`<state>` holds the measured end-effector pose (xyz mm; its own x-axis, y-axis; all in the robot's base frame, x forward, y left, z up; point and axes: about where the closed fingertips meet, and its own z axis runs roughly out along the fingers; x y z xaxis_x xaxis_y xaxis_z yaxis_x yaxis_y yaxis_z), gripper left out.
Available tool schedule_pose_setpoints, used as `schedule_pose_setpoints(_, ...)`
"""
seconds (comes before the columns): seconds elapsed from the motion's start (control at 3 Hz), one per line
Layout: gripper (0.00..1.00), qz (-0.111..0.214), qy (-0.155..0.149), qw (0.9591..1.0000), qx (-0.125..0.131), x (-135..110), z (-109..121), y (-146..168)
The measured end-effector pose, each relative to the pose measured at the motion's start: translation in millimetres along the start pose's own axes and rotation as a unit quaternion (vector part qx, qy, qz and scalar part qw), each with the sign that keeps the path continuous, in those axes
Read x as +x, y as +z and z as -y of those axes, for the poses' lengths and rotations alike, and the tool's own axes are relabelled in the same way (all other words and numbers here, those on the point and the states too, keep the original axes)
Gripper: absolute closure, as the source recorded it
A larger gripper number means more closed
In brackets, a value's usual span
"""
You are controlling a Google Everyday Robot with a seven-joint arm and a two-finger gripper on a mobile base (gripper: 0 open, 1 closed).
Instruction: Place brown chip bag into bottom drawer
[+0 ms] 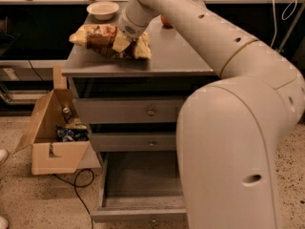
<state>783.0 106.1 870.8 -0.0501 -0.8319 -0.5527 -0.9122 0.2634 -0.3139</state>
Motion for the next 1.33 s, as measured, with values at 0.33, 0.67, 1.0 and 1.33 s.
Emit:
schedule_pose_setpoints(0.33, 0.87, 0.076, 0.005, 0.9971, 0.01, -8.0, -12.2, -44.2)
schedule_pose_setpoints(0.67, 1.0, 0.166, 0.016, 0.9857, 0.028, -15.7, -35.9, -100.3)
schedule_pose_setpoints(1.0, 1.0, 0.212, 0.038, 0.9751, 0.052, 12.9, -74.6, -168.4)
schedule_pose_setpoints(1.33, 1.0, 0.2, 0.081, 0.9744, 0.065, 68.8, -92.5, -201.8)
